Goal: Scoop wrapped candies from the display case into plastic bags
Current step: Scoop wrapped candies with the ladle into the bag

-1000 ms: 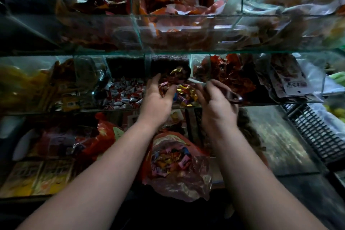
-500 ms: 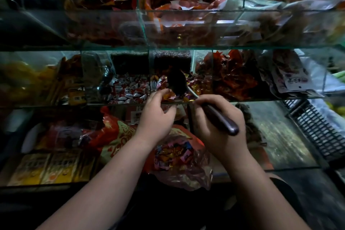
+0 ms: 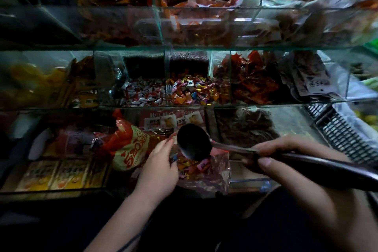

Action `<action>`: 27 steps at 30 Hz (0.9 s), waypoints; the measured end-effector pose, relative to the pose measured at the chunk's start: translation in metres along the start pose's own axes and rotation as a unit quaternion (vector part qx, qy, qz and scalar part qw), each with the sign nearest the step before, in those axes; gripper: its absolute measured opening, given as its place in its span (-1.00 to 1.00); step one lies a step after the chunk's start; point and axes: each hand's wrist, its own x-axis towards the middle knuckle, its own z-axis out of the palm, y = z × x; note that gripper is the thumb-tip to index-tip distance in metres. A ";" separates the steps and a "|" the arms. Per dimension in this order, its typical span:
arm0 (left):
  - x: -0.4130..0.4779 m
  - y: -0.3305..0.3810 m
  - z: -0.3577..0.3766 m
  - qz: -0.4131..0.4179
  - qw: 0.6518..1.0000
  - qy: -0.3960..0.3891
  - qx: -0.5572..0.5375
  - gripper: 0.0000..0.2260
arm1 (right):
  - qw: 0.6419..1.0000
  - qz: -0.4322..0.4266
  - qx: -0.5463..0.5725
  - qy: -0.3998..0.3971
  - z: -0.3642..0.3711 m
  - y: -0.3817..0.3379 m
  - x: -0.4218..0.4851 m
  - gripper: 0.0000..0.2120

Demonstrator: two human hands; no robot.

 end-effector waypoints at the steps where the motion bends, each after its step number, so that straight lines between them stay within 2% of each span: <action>1: 0.001 -0.001 0.000 -0.004 1.000 0.004 0.000 -0.42 | 0.999 -0.015 -0.033 0.019 0.004 0.005 0.003 -0.92; 3: 0.004 -0.002 0.001 -0.017 1.000 0.009 -0.006 -0.37 | 0.997 -0.022 -0.071 -0.006 0.018 0.019 0.004 -0.93; 7: 0.005 -0.007 0.003 -0.019 1.000 -0.004 -0.012 -0.31 | 0.990 0.022 -0.123 -0.061 0.062 0.076 0.036 -0.94; 9: 0.006 -0.009 0.003 -0.019 1.000 -0.012 -0.019 -0.30 | 0.984 0.008 -0.149 -0.094 0.084 0.107 0.046 -0.96; 11: 0.005 -0.010 0.003 -0.022 0.999 -0.017 -0.032 -0.30 | 0.971 -0.015 -0.203 -0.124 0.103 0.135 0.049 -0.90; 13: 0.004 -0.009 0.004 -0.023 0.999 -0.022 -0.043 -0.30 | 0.960 -0.019 -0.250 -0.122 0.115 0.155 0.047 -0.84; 15: 0.002 -0.010 0.005 -0.021 0.998 -0.023 -0.049 -0.30 | 0.966 -0.004 -0.240 -0.095 0.125 0.165 0.043 -0.85; 18: 0.001 -0.013 0.007 -0.018 0.997 -0.034 -0.069 -0.29 | 0.987 0.098 -0.127 -0.010 0.133 0.169 0.043 -0.87; 20: 0.000 -0.014 0.007 -0.017 0.995 -0.046 -0.082 -0.28 | 0.982 0.186 -0.012 0.033 0.134 0.168 0.046 -0.85; 23: -0.001 -0.016 0.009 -0.012 0.995 -0.047 -0.087 -0.29 | 0.940 0.306 0.108 0.110 0.130 0.164 0.047 -0.93; 26: 0.000 -0.020 0.007 -0.015 0.994 -0.044 -0.101 -0.28 | 0.882 0.355 0.268 0.155 0.121 0.158 0.042 -0.89; 27: 0.001 -0.020 0.006 -0.021 0.992 -0.045 -0.117 -0.27 | 0.877 0.357 0.283 0.153 0.117 0.156 0.040 -0.87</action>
